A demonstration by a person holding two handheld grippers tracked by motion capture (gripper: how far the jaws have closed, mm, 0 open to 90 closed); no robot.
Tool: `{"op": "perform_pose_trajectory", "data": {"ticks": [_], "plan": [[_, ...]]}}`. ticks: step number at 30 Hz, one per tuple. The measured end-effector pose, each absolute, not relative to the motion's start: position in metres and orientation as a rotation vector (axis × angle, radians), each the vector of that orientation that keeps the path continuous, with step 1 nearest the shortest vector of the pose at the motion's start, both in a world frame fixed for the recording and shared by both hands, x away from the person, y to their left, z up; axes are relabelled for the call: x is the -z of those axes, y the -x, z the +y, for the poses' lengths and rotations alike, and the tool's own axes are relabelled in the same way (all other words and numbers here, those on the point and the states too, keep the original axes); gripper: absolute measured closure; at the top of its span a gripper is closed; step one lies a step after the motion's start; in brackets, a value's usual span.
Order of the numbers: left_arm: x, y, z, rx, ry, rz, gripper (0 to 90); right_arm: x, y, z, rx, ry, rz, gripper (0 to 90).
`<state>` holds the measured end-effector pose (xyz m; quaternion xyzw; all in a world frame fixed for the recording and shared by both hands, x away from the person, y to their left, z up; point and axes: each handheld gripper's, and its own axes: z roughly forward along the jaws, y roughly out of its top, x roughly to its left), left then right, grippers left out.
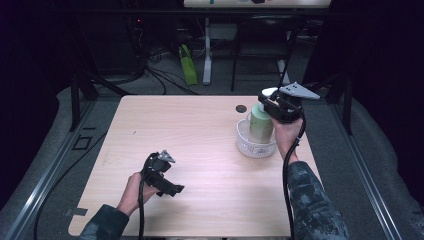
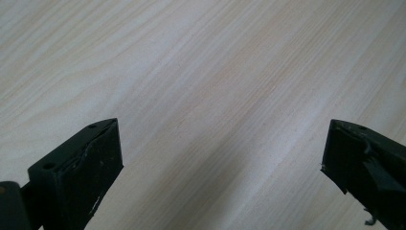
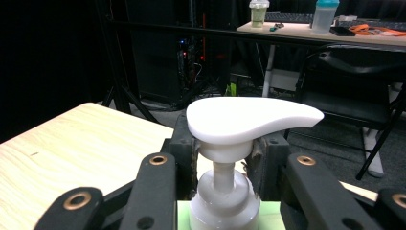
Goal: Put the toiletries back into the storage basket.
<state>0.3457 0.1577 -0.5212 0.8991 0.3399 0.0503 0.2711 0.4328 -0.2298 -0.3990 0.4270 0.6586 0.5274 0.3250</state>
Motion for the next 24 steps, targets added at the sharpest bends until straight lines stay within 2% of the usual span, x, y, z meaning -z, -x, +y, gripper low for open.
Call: {"op": "perform_pose_trajectory", "data": {"ticks": [24], "plan": [[0.521,-0.346,0.157,-0.129,-2.414,0.915,0.0,0.413,-0.435,-0.229,-1.37,-1.133,1.742,67.2]]}}
